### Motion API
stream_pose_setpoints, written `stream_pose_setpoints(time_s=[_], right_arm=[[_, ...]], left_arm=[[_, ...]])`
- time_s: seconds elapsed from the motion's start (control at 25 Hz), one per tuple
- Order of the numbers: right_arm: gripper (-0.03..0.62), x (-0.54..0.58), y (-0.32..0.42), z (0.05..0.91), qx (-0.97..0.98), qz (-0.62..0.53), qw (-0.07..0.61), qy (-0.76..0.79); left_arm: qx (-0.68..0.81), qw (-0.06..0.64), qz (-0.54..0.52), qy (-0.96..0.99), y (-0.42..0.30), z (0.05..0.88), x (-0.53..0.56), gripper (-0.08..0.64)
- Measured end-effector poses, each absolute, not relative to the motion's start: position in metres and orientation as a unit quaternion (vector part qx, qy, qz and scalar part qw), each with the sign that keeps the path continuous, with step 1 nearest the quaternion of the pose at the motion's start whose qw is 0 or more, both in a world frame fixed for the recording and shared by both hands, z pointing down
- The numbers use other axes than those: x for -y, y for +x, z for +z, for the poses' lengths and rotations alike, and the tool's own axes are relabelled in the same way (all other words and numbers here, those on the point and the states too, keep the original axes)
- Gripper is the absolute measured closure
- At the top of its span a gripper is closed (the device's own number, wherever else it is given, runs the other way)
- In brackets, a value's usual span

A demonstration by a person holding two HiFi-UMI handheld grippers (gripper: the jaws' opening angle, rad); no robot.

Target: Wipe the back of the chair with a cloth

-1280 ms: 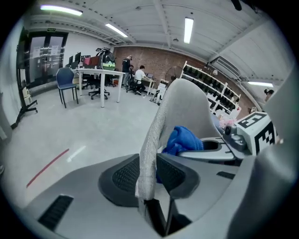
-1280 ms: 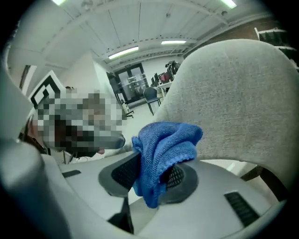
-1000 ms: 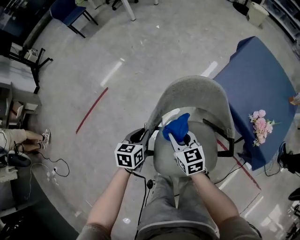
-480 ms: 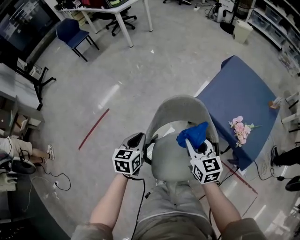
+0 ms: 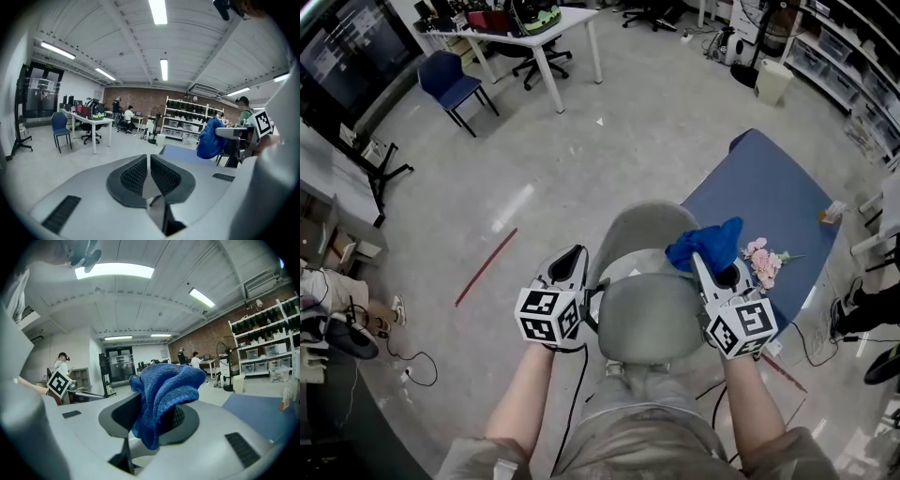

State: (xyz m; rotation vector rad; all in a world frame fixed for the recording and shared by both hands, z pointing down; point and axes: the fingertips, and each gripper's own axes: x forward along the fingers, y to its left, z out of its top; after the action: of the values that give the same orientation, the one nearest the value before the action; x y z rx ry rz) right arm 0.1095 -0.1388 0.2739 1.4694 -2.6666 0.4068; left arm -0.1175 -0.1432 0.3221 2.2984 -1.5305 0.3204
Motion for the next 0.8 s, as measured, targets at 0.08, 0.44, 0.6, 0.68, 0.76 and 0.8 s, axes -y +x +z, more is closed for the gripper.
stream_pose_setpoints(time_s=[0.08, 0.44, 0.6, 0.68, 0.76, 0.8], right_arm=[[0.466, 0.139, 0.116, 0.248, 0.869, 0.115, 0.019, 0.481], [0.466, 0.114, 0.127, 0.141, 0.889, 0.011, -0.024, 0.457], [0.466, 0.093, 0.127, 0.099, 0.893, -0.019, -0.045, 0.448], [0.466, 0.082, 0.126, 0.084, 0.894, -0.035, -0.05, 0.443], [0.466, 0.071, 0.128, 0.073, 0.896, -0.047, -0.054, 0.439], [0.466, 0.067, 0.13, 0.068, 0.896, -0.049, -0.057, 0.438]], left_arm=[[0.54, 0.153, 0.113, 0.82, -0.111, 0.3, 0.144, 0.523], [0.532, 0.023, 0.114, 0.838, -0.089, 0.208, 0.134, 0.523], [0.532, -0.002, 0.096, 0.841, -0.089, 0.169, 0.121, 0.523], [0.532, -0.014, 0.087, 0.842, -0.089, 0.153, 0.112, 0.523], [0.528, -0.024, 0.076, 0.846, -0.086, 0.139, 0.104, 0.523], [0.524, -0.028, 0.07, 0.849, -0.083, 0.133, 0.1, 0.523]])
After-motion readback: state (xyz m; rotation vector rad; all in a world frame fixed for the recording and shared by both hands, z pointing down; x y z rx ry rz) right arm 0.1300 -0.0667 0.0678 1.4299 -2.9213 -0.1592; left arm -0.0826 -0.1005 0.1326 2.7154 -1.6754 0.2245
